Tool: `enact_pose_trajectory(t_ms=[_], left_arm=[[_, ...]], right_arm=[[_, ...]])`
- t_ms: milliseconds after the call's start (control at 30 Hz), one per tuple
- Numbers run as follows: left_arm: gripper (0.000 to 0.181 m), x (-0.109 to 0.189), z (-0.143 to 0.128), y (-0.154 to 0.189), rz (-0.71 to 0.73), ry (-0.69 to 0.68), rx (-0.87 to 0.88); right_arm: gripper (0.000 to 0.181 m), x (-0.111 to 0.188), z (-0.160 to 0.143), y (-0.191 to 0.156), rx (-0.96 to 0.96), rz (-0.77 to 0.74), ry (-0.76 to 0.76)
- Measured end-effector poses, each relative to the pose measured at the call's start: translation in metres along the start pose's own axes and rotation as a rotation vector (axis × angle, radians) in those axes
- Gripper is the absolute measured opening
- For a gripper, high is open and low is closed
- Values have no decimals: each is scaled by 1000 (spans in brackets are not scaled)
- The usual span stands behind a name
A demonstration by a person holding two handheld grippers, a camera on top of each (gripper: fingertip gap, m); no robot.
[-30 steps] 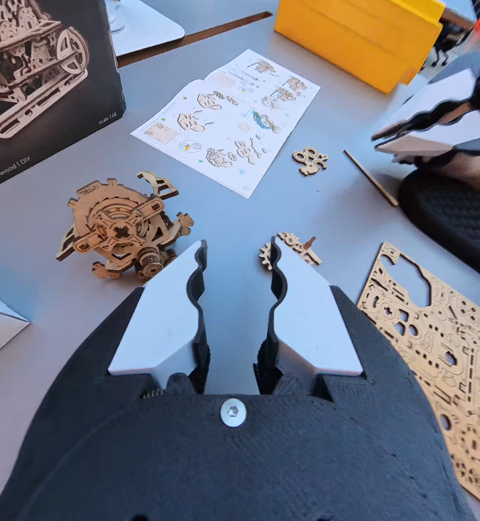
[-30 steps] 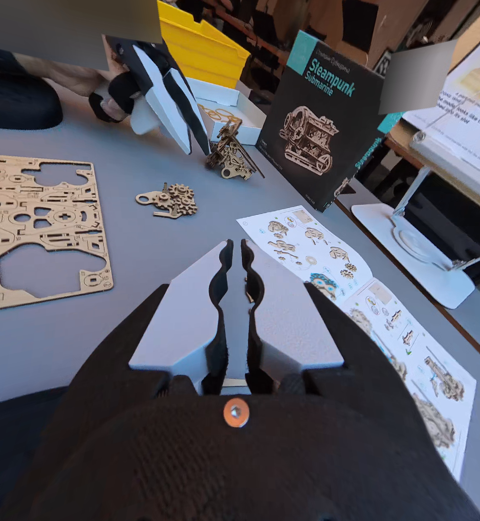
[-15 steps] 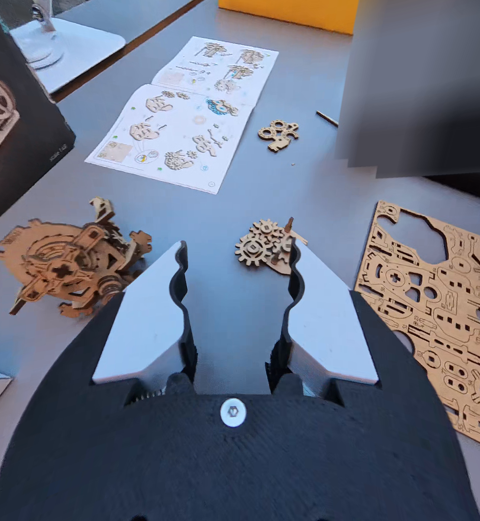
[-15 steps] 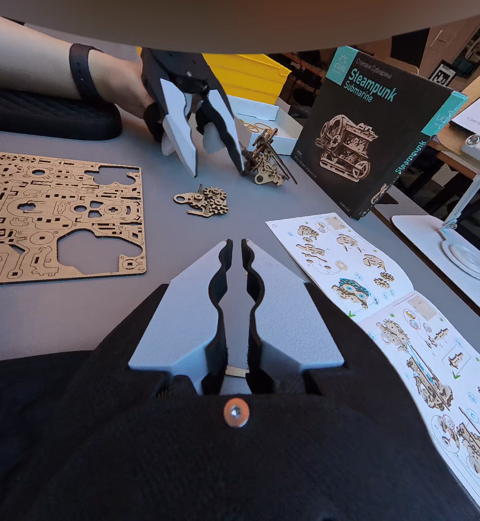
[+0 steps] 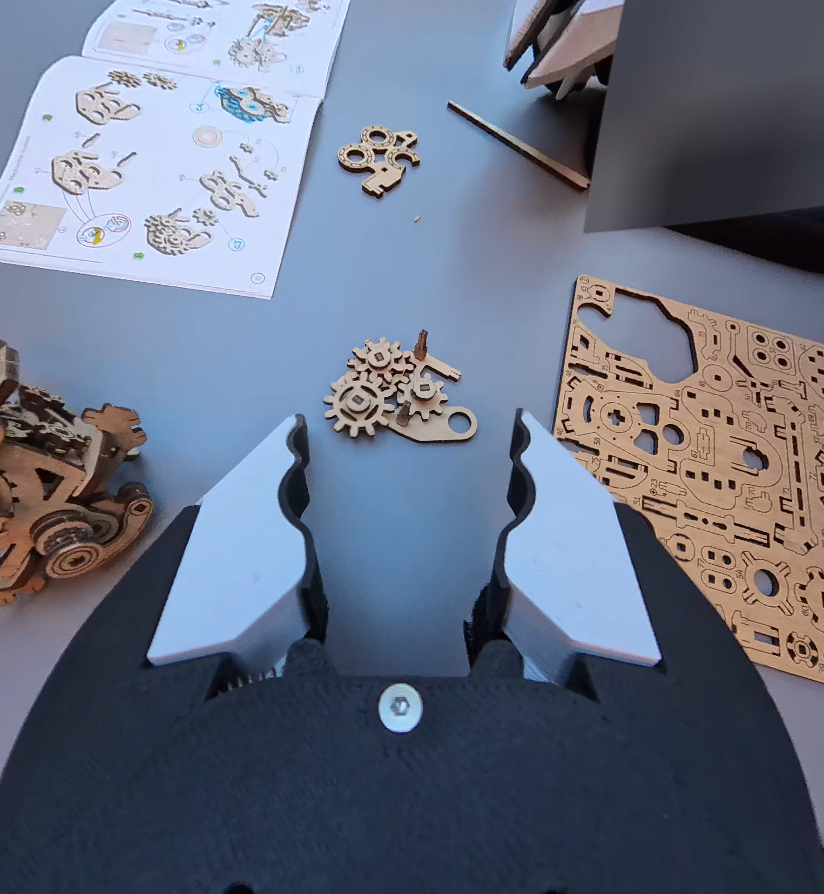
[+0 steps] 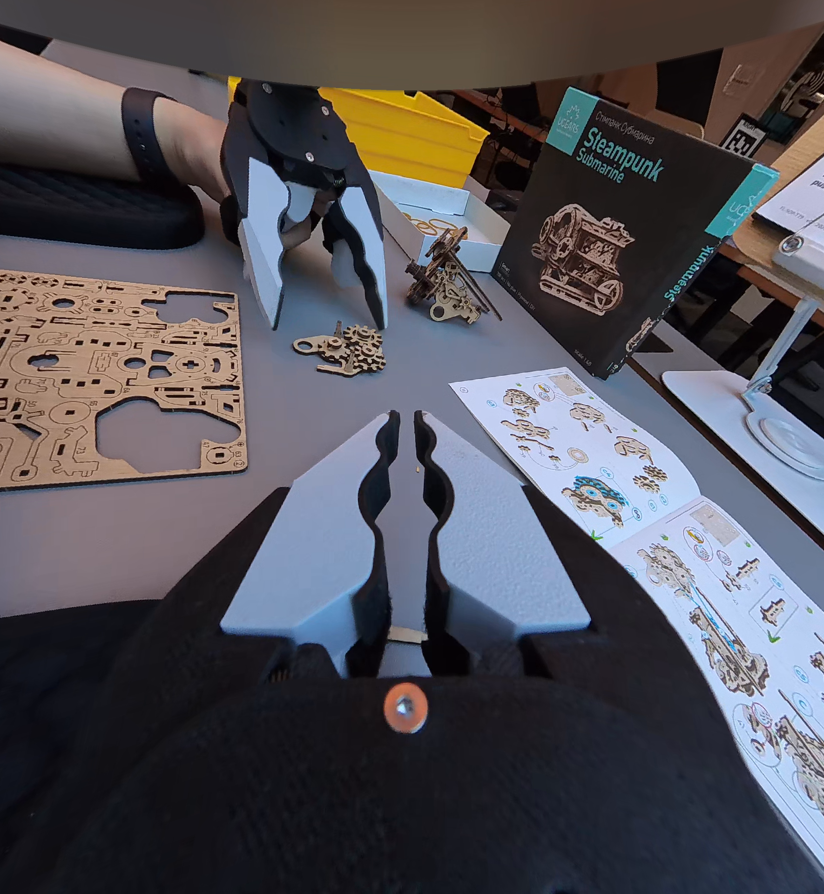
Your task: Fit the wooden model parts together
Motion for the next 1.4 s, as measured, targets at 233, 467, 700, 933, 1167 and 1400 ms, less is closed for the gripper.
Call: enact_pose_trajectory(t_ms=[233, 467, 700, 933, 1167, 1400], left_arm=[[77, -2, -6, 6, -2, -46, -37], [73, 0, -10, 8, 17, -53, -53], [71, 1, -10, 10, 8, -53, -56], [71, 1, -12, 13, 19, -77, -87], [71, 1, -11, 8, 53, -81, -82], [81, -1, -5, -7, 86, -40, -39]], right_arm=[[5, 3, 1, 4, -33, -12, 10], [5, 8, -7, 14, -4, -68, -50], [5, 25, -20, 42, -6, -162, -167], [6, 35, -26, 55, -44, -185, -200], [16, 24, -36, 40, -122, -81, -215], [21, 4, -43, 43, -178, -41, -266]])
Point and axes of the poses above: each gripper's, where its closed fingertips meet, x back along the fingers, z out of its top, y = z × x across the jaws, the point moved 2 cm from there along x, back along the fingers
